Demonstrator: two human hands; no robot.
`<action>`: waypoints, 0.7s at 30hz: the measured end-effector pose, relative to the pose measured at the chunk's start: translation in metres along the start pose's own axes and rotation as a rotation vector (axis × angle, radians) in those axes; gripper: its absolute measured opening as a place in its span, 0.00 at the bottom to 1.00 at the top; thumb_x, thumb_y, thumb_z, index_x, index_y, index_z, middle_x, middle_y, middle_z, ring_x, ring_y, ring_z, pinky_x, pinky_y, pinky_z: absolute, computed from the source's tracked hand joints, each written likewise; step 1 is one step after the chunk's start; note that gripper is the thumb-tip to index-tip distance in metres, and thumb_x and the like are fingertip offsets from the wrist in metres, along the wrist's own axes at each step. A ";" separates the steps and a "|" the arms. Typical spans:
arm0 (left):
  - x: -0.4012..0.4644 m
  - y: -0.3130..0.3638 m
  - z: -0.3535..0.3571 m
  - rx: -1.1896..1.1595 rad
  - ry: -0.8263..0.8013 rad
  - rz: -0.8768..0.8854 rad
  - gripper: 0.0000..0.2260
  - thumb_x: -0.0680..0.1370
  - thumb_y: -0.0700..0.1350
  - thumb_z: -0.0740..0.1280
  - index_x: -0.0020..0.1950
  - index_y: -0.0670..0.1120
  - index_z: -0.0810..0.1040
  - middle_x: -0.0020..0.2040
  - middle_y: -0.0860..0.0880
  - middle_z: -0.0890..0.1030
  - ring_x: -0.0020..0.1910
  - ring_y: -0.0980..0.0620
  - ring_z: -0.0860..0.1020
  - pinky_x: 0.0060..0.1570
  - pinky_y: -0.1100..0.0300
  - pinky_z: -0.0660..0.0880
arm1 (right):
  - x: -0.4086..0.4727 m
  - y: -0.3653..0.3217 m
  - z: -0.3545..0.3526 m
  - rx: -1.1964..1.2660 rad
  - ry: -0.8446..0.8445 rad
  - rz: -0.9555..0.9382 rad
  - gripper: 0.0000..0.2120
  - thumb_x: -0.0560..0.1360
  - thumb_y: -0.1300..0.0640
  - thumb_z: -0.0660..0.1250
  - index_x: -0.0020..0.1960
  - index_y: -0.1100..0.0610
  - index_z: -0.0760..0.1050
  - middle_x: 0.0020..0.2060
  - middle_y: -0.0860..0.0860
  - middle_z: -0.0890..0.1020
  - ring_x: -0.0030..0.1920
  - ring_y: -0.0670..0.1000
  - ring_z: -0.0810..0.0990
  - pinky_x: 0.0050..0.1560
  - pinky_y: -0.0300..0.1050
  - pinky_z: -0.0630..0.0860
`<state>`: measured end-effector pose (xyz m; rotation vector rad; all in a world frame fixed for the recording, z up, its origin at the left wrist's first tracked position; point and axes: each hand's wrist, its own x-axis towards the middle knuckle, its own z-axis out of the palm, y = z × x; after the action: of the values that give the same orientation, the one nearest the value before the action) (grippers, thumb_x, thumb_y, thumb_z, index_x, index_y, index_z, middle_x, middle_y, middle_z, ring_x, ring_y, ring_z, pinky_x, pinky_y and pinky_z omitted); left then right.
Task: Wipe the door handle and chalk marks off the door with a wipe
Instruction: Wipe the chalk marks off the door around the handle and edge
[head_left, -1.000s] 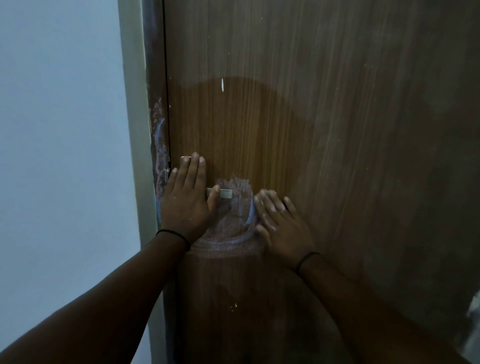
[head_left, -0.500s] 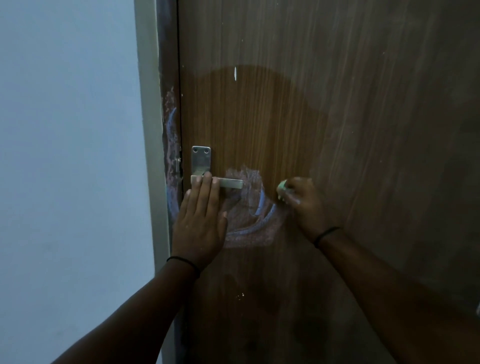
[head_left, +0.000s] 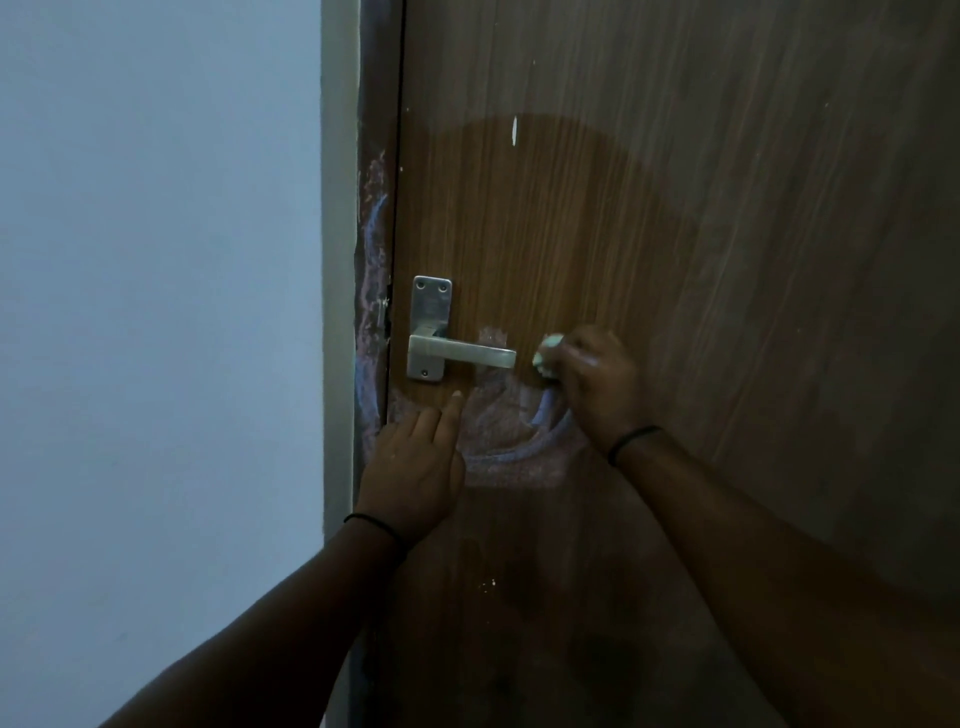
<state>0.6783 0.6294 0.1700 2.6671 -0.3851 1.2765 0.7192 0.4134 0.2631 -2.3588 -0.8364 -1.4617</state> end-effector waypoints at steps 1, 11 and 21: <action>0.002 -0.001 -0.001 -0.003 -0.004 -0.002 0.25 0.76 0.46 0.65 0.72 0.41 0.68 0.51 0.45 0.79 0.46 0.48 0.77 0.44 0.53 0.74 | 0.011 -0.004 0.001 -0.022 0.049 0.002 0.05 0.74 0.63 0.68 0.48 0.61 0.81 0.44 0.57 0.80 0.46 0.56 0.78 0.44 0.50 0.78; 0.014 -0.007 -0.010 0.036 0.010 0.036 0.27 0.75 0.46 0.68 0.72 0.39 0.68 0.49 0.43 0.80 0.43 0.46 0.77 0.40 0.52 0.74 | -0.005 -0.004 0.002 0.003 0.015 -0.055 0.08 0.76 0.61 0.64 0.46 0.59 0.81 0.43 0.55 0.81 0.42 0.56 0.78 0.41 0.52 0.78; 0.003 -0.002 0.005 0.108 0.034 0.076 0.29 0.74 0.48 0.67 0.73 0.40 0.68 0.70 0.41 0.72 0.48 0.46 0.76 0.42 0.52 0.73 | -0.042 0.000 0.009 0.054 -0.081 0.135 0.04 0.72 0.67 0.70 0.46 0.63 0.81 0.41 0.59 0.77 0.41 0.55 0.77 0.41 0.44 0.76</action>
<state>0.6845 0.6291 0.1693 2.7396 -0.4285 1.4003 0.7119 0.4030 0.2226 -2.3975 -0.7111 -1.2833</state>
